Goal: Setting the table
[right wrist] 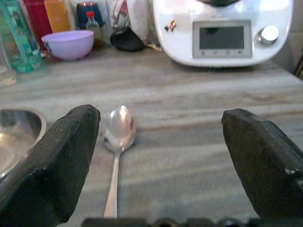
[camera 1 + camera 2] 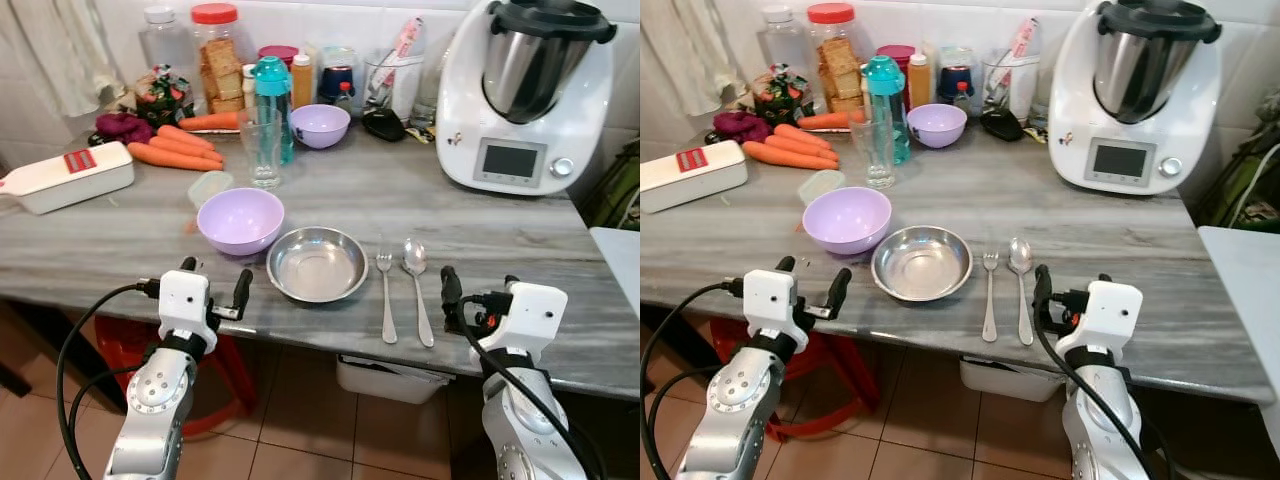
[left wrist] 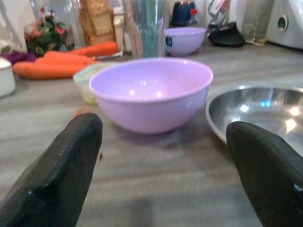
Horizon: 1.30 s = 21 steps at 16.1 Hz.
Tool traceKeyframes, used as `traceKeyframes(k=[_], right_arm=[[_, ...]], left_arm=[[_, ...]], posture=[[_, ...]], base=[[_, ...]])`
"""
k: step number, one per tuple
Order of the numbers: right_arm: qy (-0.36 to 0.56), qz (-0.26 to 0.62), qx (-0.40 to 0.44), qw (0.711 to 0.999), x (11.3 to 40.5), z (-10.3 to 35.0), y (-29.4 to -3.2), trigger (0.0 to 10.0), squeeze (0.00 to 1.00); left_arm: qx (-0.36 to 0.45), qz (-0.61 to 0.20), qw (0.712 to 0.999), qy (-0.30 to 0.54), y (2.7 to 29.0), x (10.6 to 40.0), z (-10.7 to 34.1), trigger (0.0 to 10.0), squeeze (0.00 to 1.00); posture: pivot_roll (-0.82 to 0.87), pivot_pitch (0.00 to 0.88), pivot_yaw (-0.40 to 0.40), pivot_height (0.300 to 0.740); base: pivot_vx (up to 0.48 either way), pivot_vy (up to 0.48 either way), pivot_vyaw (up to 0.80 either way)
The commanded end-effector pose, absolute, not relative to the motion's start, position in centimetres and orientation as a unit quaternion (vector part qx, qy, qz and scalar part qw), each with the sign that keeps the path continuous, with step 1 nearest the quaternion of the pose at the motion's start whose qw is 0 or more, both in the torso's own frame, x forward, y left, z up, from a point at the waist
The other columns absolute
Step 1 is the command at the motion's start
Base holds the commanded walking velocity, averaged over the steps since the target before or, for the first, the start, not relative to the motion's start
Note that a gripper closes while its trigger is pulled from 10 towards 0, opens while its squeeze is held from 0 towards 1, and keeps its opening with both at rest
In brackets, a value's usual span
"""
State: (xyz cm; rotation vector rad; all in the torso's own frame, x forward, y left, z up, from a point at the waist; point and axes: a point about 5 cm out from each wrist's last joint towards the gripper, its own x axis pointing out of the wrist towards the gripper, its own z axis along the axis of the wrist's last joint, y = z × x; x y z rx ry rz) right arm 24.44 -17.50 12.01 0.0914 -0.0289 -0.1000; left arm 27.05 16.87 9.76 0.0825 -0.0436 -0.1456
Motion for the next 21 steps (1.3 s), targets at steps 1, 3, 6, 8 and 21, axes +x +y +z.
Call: traceKeyframes(k=[1, 3, 6, 8, 21], right_arm=[[-0.003, -0.055, 0.049, 0.997, 24.5, 11.6, -17.7, 10.0, 0.00], [-0.003, -0.057, 0.052, 0.997, 24.6, 11.6, -17.7, 10.0, 0.00], [-0.003, -0.060, 0.054, 0.997, 24.7, 11.7, -17.8, 10.0, 0.00], [-0.004, -0.061, 0.053, 0.997, 24.9, 11.7, -18.0, 10.0, 0.00], [0.000, -0.073, 0.059, 0.996, 25.2, 11.5, -18.2, 10.0, 0.00]], left_arm=[[0.041, -0.069, 0.997, -0.015, 16.9, 27.1, 9.6, 10.0, 0.00], [0.039, -0.073, 0.996, -0.012, 16.7, 27.1, 9.4, 10.0, 0.00], [0.038, -0.078, 0.996, -0.011, 16.4, 27.2, 9.3, 10.0, 0.00], [0.038, -0.079, 0.996, -0.011, 16.3, 27.3, 9.3, 10.0, 0.00], [0.038, -0.095, 0.995, -0.008, 15.8, 27.2, 9.0, 10.0, 0.00]], posture=[[-0.08, 0.000, 0.001, 0.740], [-0.08, 0.000, 0.001, 0.740], [-0.09, 0.000, 0.004, 0.740], [-0.09, 0.000, 0.005, 0.740], [-0.10, 0.000, 0.008, 0.740]], base=[[-0.255, 0.000, 0.00], [-0.281, 0.000, 0.00], [-0.346, 0.000, 0.00], [-0.351, 0.000, 0.00], [-0.327, 0.000, 0.00]])
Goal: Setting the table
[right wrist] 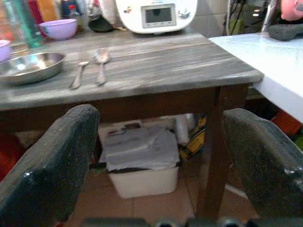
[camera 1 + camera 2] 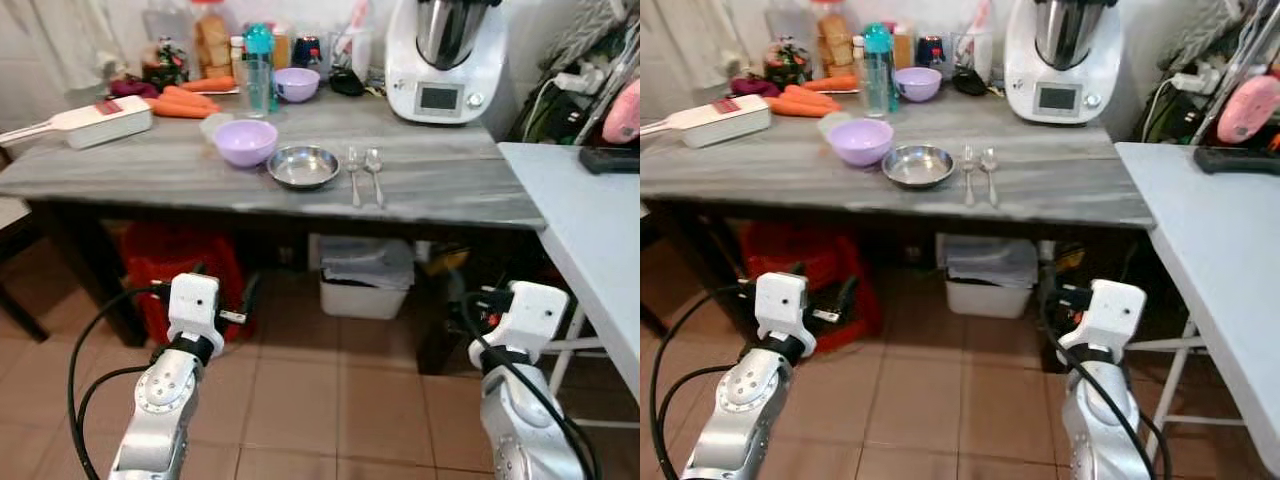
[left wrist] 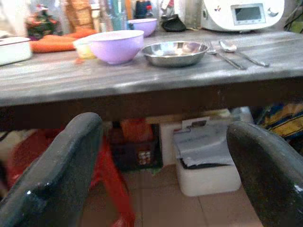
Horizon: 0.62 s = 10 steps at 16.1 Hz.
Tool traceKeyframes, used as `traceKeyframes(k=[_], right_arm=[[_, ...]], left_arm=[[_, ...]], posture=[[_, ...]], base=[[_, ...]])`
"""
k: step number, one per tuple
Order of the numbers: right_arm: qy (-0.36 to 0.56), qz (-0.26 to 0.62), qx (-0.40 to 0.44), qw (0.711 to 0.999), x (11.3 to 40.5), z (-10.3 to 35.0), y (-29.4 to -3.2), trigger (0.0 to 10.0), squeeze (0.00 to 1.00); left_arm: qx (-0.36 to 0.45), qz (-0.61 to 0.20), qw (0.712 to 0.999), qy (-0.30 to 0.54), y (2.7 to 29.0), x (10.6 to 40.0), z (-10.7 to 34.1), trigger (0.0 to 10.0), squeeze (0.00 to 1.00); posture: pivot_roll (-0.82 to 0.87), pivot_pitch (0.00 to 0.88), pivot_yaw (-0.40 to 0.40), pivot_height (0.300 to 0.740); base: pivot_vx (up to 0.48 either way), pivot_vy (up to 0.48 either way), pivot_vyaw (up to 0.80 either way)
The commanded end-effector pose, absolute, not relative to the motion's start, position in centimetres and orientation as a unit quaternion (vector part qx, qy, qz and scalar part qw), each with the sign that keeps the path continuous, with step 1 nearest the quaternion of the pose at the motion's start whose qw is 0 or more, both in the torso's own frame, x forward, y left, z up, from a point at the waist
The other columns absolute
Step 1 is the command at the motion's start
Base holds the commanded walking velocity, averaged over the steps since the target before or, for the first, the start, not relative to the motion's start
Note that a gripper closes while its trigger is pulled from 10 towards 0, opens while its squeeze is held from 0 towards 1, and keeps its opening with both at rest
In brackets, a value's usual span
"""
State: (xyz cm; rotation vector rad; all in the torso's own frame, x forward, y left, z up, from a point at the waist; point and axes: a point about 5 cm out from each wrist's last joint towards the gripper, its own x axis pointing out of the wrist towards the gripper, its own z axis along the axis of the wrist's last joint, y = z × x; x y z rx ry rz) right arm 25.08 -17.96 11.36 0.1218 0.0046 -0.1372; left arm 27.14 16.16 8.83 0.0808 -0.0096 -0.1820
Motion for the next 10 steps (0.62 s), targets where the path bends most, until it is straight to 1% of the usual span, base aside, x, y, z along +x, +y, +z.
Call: traceKeyframes(k=[1, 4, 6, 8, 10], right_arm=[[0.000, -0.074, 0.059, 0.996, 25.25, 11.58, -18.26, 10.0, 0.00], [-0.001, -0.077, 0.057, 0.995, 25.32, 11.60, -18.38, 10.0, 0.00], [-0.001, -0.077, 0.055, 0.995, 25.38, 11.65, -18.48, 10.0, 0.00], [-0.004, -0.081, 0.053, 0.995, 25.78, 11.88, -18.88, 10.0, 0.00], [-0.006, -0.083, 0.051, 0.995, 26.00, 12.03, -19.15, 10.0, 0.00]], left_arm=[[0.036, -0.101, 0.994, -0.011, 15.65, 27.28, 9.08, 10.0, 0.00], [0.036, -0.132, 0.990, -0.035, 15.32, 27.28, 9.65, 10.0, 0.00], [0.048, -0.132, 0.989, -0.036, 15.36, 27.39, 9.80, 10.0, 0.00], [0.039, -0.143, 0.988, -0.033, 15.09, 27.40, 9.73, 10.0, 0.00], [0.037, -0.145, 0.988, -0.034, 14.96, 27.37, 9.68, 10.0, 0.00]], posture=[[-0.10, 0.000, 0.008, 0.740], [-0.10, 0.000, 0.008, 0.740], [-0.11, 0.000, 0.011, 0.740], [-0.11, 0.000, 0.011, 0.740], [-0.11, 0.000, 0.011, 0.740]], base=[[-0.304, 0.000, 0.00], [0.000, 0.000, 0.00], [0.000, 0.000, 0.00], [0.000, 0.000, 0.00], [0.000, -0.281, 0.00]])
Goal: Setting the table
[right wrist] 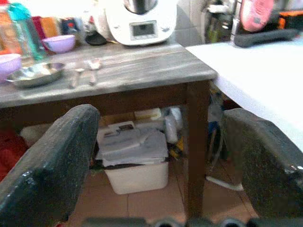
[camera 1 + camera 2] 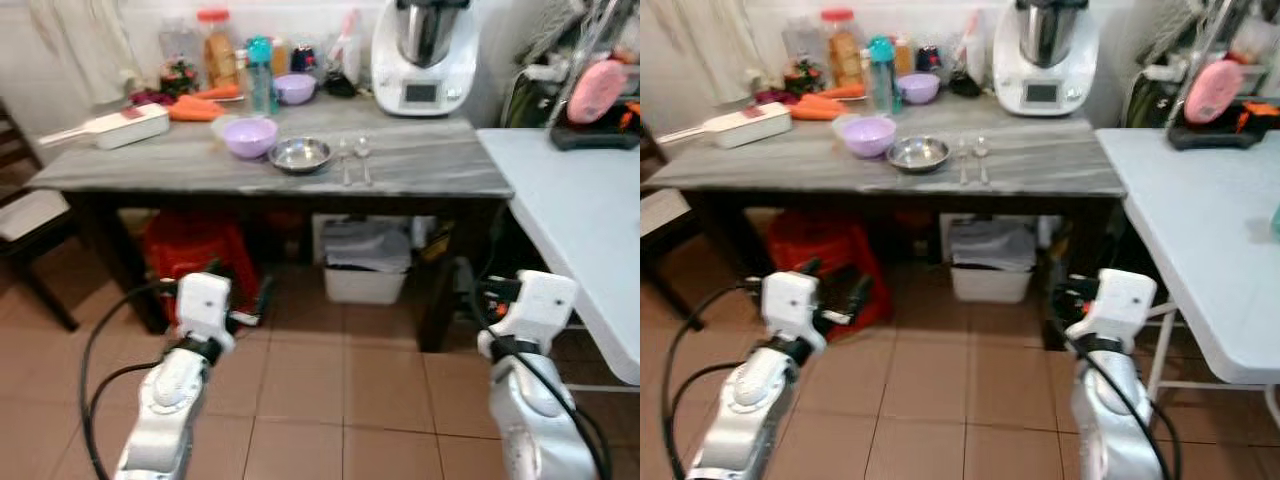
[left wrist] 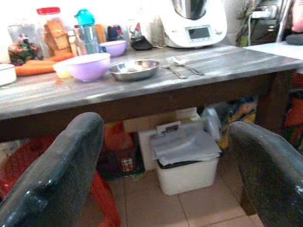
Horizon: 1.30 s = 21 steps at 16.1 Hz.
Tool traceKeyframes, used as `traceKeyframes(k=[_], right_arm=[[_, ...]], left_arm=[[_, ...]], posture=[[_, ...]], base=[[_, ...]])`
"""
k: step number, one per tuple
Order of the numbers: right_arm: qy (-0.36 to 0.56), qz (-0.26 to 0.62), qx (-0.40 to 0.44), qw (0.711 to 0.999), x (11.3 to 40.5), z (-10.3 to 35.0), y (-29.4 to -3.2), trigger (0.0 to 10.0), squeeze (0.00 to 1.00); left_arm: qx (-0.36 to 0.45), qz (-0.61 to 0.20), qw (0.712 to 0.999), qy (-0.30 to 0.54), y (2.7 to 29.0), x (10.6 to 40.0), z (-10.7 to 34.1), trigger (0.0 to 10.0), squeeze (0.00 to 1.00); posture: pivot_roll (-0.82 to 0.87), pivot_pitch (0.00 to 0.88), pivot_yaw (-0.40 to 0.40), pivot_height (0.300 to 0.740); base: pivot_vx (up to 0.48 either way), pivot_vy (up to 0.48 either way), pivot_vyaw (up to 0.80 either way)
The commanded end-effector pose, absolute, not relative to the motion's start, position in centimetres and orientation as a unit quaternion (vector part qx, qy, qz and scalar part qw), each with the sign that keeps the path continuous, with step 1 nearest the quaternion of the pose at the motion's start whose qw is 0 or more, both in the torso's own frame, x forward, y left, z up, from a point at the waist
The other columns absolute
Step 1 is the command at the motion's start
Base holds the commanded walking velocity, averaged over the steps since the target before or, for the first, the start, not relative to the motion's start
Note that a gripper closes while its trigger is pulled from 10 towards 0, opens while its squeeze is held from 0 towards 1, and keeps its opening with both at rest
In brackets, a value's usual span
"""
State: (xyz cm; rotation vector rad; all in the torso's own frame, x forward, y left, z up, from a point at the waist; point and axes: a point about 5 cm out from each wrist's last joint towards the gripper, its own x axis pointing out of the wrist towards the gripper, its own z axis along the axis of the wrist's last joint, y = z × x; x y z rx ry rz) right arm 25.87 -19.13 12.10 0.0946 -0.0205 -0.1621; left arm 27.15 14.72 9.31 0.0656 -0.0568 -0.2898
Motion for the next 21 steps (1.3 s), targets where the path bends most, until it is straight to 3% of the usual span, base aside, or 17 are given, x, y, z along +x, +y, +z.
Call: traceKeyframes(k=[1, 21], right_arm=[[-0.006, -0.083, 0.051, 0.995, 25.98, 12.03, -19.14, 10.0, 0.00], [0.000, -0.082, 0.050, 0.995, 26.08, 11.65, -18.67, 10.0, 0.00]], left_arm=[[0.038, -0.146, 0.988, -0.034, 14.97, 27.33, 9.67, 10.0, 0.00], [0.039, -0.163, 0.986, -0.030, 14.73, 27.41, 9.56, 10.0, 0.00]], posture=[[-0.11, 0.000, 0.008, 0.740], [-0.11, 0.000, 0.018, 0.740]], base=[[0.000, -0.281, 0.00], [0.000, -0.331, 0.00]])
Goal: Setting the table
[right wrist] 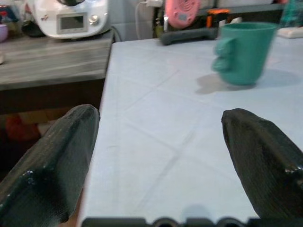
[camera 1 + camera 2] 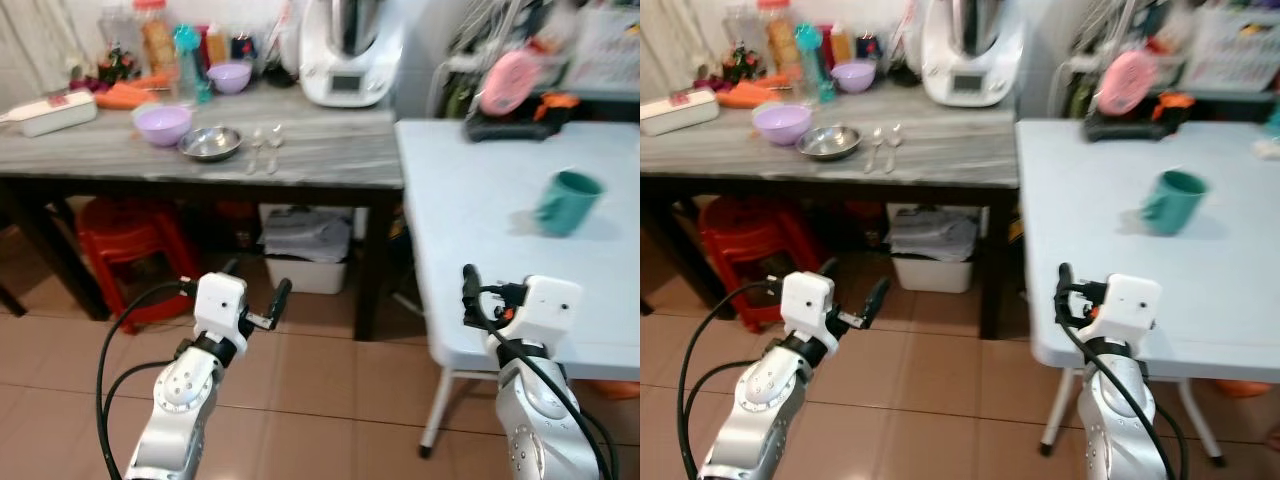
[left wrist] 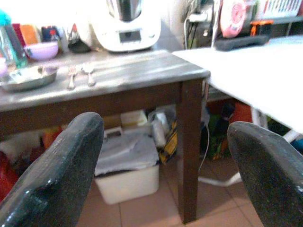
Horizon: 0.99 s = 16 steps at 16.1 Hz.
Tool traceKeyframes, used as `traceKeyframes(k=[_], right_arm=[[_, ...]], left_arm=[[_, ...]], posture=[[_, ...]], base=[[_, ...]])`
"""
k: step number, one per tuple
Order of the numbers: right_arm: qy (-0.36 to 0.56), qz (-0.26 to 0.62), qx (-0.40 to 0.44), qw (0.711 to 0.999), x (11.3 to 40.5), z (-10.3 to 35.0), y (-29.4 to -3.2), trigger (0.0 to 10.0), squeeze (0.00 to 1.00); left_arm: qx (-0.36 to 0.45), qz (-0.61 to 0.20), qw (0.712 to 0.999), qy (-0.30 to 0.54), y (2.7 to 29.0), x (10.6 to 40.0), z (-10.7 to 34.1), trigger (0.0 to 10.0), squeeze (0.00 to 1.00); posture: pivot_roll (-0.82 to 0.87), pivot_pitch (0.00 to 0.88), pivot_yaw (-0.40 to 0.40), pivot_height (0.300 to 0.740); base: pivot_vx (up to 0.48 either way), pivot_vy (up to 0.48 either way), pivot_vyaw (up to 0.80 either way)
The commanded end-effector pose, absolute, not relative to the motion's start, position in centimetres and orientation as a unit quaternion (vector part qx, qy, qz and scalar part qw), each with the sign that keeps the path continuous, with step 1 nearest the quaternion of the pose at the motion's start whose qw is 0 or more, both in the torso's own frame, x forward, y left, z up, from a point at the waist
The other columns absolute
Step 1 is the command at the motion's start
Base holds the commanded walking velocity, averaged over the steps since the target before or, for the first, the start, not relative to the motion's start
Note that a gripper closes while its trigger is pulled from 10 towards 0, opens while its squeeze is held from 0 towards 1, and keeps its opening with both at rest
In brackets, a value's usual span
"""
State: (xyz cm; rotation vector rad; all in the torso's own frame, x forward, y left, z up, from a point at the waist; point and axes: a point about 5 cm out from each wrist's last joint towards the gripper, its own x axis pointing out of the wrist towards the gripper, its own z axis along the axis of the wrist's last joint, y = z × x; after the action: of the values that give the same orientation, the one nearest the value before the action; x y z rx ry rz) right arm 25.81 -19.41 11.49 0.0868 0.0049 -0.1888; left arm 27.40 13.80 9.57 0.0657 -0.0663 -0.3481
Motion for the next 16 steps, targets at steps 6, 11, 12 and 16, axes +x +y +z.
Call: traceKeyframes(k=[6, 11, 12, 16], right_arm=[[0.000, -0.083, 0.051, 0.995, 26.26, 11.57, -18.57, 10.0, 0.00], [-0.001, -0.080, 0.049, 0.996, 26.33, 11.51, -18.33, 10.0, 0.00], [-0.002, -0.080, 0.048, 0.996, 26.33, 11.51, -18.33, 10.0, 0.00], [-0.001, -0.084, 0.051, 0.995, 26.34, 11.45, -18.39, 10.0, 0.00]], left_arm=[[0.039, -0.166, 0.985, -0.029, 14.72, 27.48, 9.61, 10.0, 0.00], [0.024, -0.191, 0.981, -0.038, 14.40, 27.32, 9.85, 10.0, 0.00], [0.018, -0.198, 0.979, -0.035, 14.32, 27.24, 9.81, 10.0, 0.00], [0.004, -0.224, 0.974, -0.035, 14.12, 26.98, 9.84, 10.0, 0.00]], posture=[[-0.10, 0.000, 0.022, 0.740], [-0.10, 0.000, 0.025, 0.740], [-0.10, 0.000, 0.025, 0.740], [-0.10, 0.000, 0.022, 0.740]], base=[[0.000, -0.328, 0.00], [0.000, -0.132, 0.00], [0.000, 0.000, 0.00], [0.000, 0.000, 0.00]])
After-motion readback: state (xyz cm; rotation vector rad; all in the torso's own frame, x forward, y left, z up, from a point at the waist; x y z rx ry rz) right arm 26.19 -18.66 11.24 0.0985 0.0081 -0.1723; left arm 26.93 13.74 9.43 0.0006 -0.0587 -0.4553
